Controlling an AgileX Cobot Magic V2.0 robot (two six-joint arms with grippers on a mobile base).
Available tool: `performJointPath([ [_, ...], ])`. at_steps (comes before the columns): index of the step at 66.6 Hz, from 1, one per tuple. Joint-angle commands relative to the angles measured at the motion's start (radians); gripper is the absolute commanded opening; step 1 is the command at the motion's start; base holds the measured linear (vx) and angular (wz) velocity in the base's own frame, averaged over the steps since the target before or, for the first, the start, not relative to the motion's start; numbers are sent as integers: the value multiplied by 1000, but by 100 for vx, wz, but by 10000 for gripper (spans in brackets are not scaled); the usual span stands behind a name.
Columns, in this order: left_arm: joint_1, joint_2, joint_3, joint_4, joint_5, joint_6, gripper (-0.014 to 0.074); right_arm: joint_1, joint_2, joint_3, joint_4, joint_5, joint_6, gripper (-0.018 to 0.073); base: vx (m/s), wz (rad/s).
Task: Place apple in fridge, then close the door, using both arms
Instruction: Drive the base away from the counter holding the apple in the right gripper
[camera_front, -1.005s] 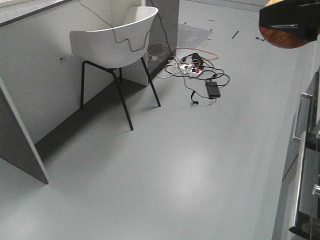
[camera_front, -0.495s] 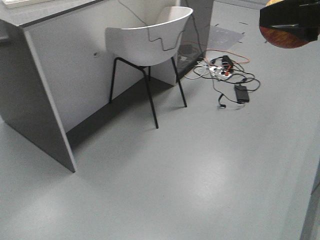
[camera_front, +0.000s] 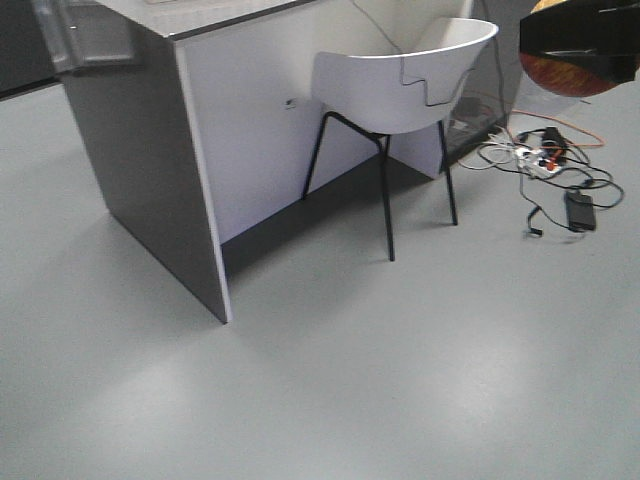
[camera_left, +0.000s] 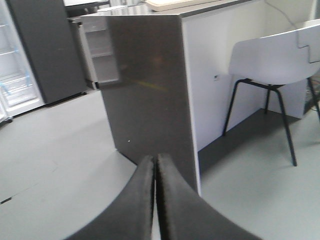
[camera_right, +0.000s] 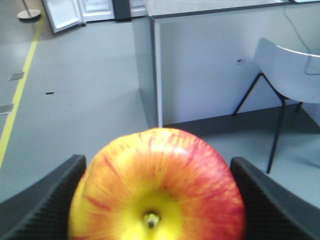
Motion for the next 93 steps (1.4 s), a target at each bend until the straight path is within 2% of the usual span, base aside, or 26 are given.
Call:
performJointPath([
  [1, -3, -17, 15, -3, -64, -6, -8, -6, -22, -33, 38, -66, -12, 183, 0, 33],
  [93, -3, -17, 15, -3, -64, -6, -8, -6, -22, -33, 38, -66, -12, 183, 4, 25],
])
